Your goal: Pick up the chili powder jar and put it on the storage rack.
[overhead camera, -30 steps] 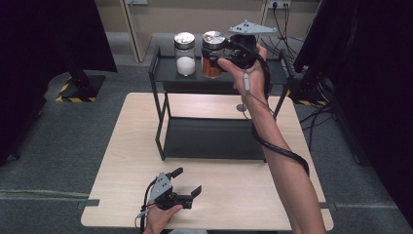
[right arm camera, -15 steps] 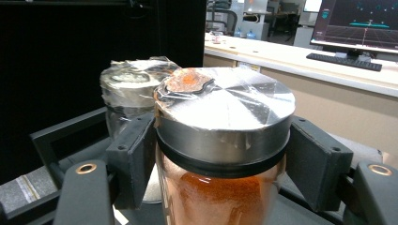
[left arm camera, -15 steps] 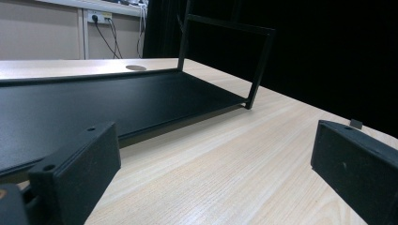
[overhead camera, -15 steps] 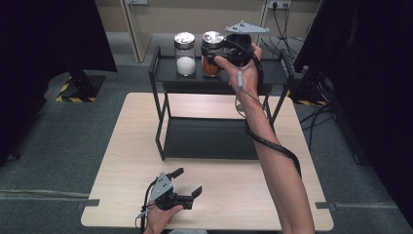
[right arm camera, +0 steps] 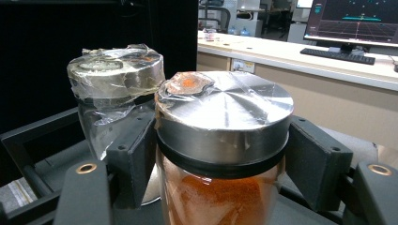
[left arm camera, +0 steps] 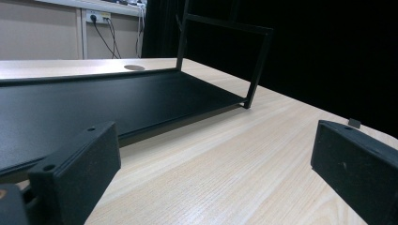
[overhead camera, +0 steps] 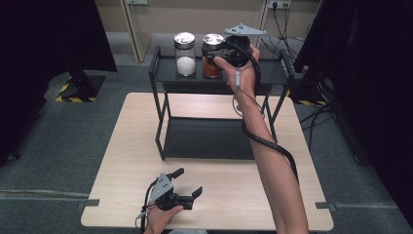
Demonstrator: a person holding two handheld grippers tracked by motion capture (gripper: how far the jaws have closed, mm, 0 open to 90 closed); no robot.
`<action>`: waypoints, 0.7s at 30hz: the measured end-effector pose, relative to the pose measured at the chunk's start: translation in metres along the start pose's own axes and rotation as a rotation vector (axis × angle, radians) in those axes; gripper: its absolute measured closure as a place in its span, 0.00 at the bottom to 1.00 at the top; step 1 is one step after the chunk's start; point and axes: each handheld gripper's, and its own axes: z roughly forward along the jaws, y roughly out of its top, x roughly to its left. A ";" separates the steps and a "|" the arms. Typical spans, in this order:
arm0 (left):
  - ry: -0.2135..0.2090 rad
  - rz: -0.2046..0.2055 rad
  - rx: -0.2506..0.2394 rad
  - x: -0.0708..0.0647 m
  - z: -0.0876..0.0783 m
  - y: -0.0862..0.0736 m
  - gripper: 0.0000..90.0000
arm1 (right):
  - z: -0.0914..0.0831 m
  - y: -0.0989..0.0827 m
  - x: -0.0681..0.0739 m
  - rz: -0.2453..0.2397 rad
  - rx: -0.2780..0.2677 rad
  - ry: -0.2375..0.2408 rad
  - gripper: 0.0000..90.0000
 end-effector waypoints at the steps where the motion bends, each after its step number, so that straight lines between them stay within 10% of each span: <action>1: 0.000 0.001 0.001 0.000 0.000 0.000 0.01 | 0.000 0.000 -0.001 0.001 -0.001 0.002 0.34; 11: -0.003 0.005 0.004 -0.001 0.001 0.000 0.01 | -0.004 -0.005 0.003 0.030 -0.022 -0.007 0.04; 21: -0.004 0.005 0.005 -0.001 0.001 0.000 0.01 | -0.020 -0.015 0.002 0.028 -0.061 0.027 0.00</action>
